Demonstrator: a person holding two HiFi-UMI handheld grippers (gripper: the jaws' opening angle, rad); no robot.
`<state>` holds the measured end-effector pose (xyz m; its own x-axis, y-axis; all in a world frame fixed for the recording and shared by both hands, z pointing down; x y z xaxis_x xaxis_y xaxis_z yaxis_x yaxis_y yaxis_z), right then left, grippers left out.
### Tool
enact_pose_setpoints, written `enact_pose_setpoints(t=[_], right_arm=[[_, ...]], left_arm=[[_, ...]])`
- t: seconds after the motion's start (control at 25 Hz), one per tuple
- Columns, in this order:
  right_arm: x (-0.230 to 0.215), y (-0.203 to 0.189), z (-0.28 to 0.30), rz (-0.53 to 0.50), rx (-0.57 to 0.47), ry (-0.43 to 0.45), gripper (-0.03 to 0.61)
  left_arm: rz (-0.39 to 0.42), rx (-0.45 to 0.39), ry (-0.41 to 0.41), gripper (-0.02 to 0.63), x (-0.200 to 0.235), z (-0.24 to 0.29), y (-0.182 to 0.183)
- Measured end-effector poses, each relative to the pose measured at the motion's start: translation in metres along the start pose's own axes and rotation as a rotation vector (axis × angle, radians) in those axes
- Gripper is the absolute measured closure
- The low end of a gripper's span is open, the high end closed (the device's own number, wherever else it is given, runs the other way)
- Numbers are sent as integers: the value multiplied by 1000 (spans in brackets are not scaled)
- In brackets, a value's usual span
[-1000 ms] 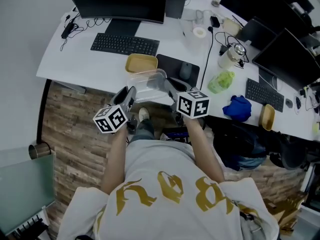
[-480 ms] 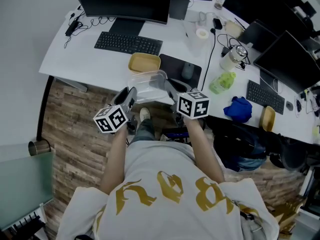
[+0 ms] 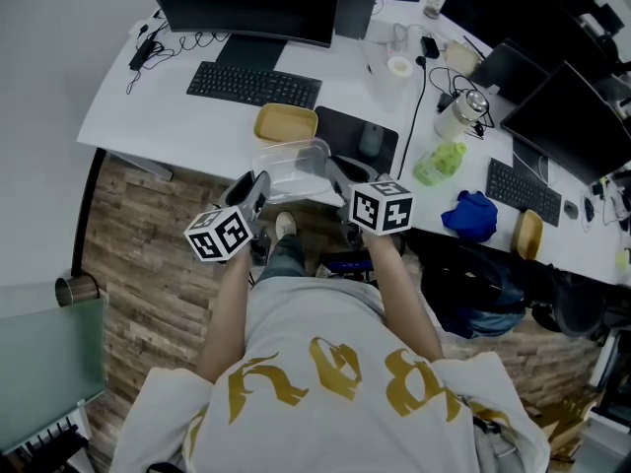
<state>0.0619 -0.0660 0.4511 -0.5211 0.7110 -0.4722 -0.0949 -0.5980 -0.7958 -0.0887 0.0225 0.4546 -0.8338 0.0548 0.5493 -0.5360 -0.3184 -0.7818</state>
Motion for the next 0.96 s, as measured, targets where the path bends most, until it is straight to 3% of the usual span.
enact_pose_setpoints(t=[0.96], right_arm=[[2,0,15,6,19,14,537]], left_arm=[[-32,8,7,489,14,3,1]])
Point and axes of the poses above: the fingertips, and each gripper's own axes: z forward along the fingers, x to its left, y out of its top, the point moved 2 cm from there along -z, backward along the fingers, and after that the axes turned 1 degree about -x, right-handed, at the moved point
